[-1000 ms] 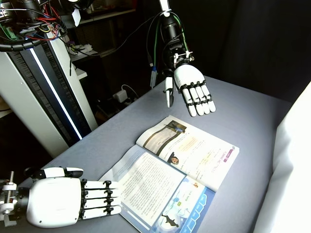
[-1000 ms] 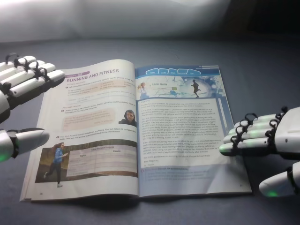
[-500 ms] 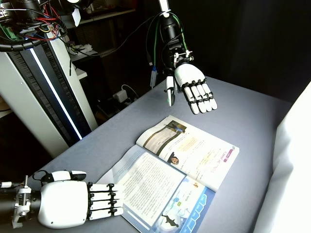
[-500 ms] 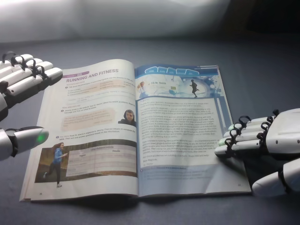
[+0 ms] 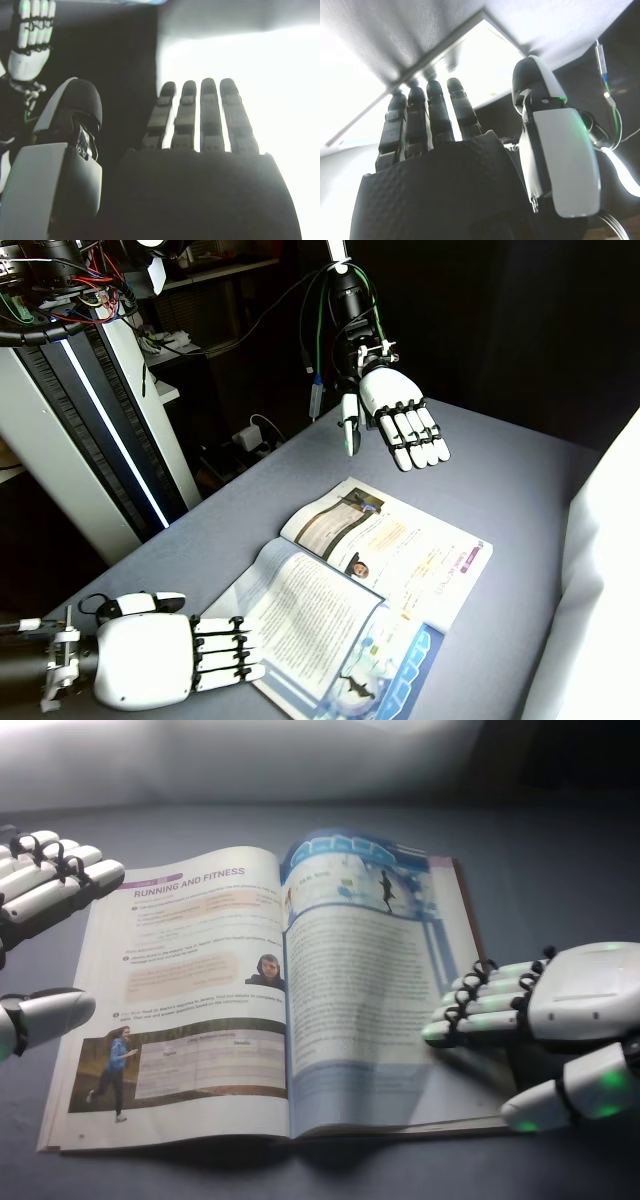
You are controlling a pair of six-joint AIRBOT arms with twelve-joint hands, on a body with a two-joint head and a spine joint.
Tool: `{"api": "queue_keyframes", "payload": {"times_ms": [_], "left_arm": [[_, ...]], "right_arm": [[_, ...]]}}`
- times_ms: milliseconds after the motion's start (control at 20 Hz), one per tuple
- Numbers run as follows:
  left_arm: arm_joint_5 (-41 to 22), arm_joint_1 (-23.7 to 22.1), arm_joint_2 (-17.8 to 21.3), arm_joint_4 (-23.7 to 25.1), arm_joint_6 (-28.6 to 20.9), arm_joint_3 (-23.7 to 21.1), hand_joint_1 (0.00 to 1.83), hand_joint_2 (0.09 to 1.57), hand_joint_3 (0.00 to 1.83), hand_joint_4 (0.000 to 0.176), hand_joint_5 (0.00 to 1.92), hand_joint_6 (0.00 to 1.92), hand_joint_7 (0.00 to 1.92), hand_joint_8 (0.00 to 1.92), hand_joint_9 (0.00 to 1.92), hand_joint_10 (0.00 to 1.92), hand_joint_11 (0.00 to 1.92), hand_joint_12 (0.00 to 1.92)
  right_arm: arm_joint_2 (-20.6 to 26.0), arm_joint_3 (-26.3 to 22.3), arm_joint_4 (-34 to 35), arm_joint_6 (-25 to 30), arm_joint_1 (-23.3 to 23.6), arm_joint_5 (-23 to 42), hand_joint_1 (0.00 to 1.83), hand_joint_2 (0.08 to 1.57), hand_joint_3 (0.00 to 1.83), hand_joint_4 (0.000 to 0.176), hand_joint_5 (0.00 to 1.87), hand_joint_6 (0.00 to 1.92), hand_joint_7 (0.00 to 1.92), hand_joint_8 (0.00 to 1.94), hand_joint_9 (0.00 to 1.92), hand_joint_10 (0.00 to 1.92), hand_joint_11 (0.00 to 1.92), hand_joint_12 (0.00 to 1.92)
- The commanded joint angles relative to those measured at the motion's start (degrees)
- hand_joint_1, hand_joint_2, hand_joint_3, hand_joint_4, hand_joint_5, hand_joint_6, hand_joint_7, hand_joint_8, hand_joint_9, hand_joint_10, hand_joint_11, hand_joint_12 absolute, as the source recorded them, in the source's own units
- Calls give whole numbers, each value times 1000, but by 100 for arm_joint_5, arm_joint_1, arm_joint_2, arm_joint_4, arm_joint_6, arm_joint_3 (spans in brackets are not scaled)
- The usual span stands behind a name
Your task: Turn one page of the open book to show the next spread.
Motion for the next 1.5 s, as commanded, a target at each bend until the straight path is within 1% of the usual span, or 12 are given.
{"api": "queue_keyframes", "payload": {"times_ms": [0,150,300,450,550,900,1050,1200,1250,1300,1350,1450], "left_arm": [[-789,10,83,-211,0,-13,98,1387,0,0,0,0,0,0,0,0,0,0],[-890,105,114,-306,27,-42,98,1387,0,0,0,0,0,0,0,0,0,0],[-1043,233,144,-455,73,-89,96,1385,0,23,0,0,0,0,0,0,0,0],[-1278,508,229,-673,109,-174,100,1419,8,16,0,0,0,0,0,0,0,0],[-1446,741,279,-852,123,-233,167,1491,26,3,3,1,0,0,0,0,0,0],[-1500,1014,254,-1068,123,-272,216,1571,53,0,88,8,0,0,0,0,0,0],[-1433,1014,175,-1051,120,-239,190,1571,62,0,18,0,0,0,0,0,0,0],[-1370,1011,76,-994,51,-165,5,1524,9,0,0,0,0,0,0,0,0,0],[-1344,1006,26,-972,19,-126,92,1484,0,0,78,22,0,0,0,0,0,0],[-1328,996,-3,-961,6,-105,18,1494,1,25,15,4,38,20,122,6,23,297],[-1311,978,-50,-941,-21,-69,3,1392,0,0,94,9,135,15,212,10,98,380],[-1289,943,-118,-916,-38,-21,0,1373,0,6,216,17,279,11,417,23,331,495]], "right_arm": [[-76,18,41,61,98,263,0,1271,0,0,0,0,0,0,0,0,0,0],[-230,94,-79,61,255,300,0,1271,0,0,0,0,0,0,0,0,0,0],[-501,265,-103,61,375,371,0,1291,1,0,0,0,0,0,0,0,0,0],[-839,485,23,-55,533,467,0,1305,7,0,0,0,0,0,0,0,0,0],[-1050,607,617,-567,544,597,0,1295,2,0,0,0,0,0,0,0,0,0],[-1627,958,2164,-1761,691,1254,0,1272,0,0,0,0,0,0,0,0,0,0],[-1908,1121,2378,-1871,902,1536,0,1291,2,0,0,0,0,0,0,0,0,0],[-2267,1297,2395,-1892,1194,1820,0,1254,0,0,0,0,0,0,0,0,0,0],[-2325,1340,2396,-1911,1293,1925,0,1247,0,0,0,0,0,0,0,0,0,0],[-2373,1353,2399,-1926,1364,1992,0,1241,0,0,0,0,0,0,0,0,0,0],[-2461,1363,2402,-1959,1457,2079,0,1232,0,0,0,0,0,0,0,0,0,0],[-2589,1364,2463,-2009,1595,2266,0,1262,0,0,0,0,0,0,0,0,0,0]]}}
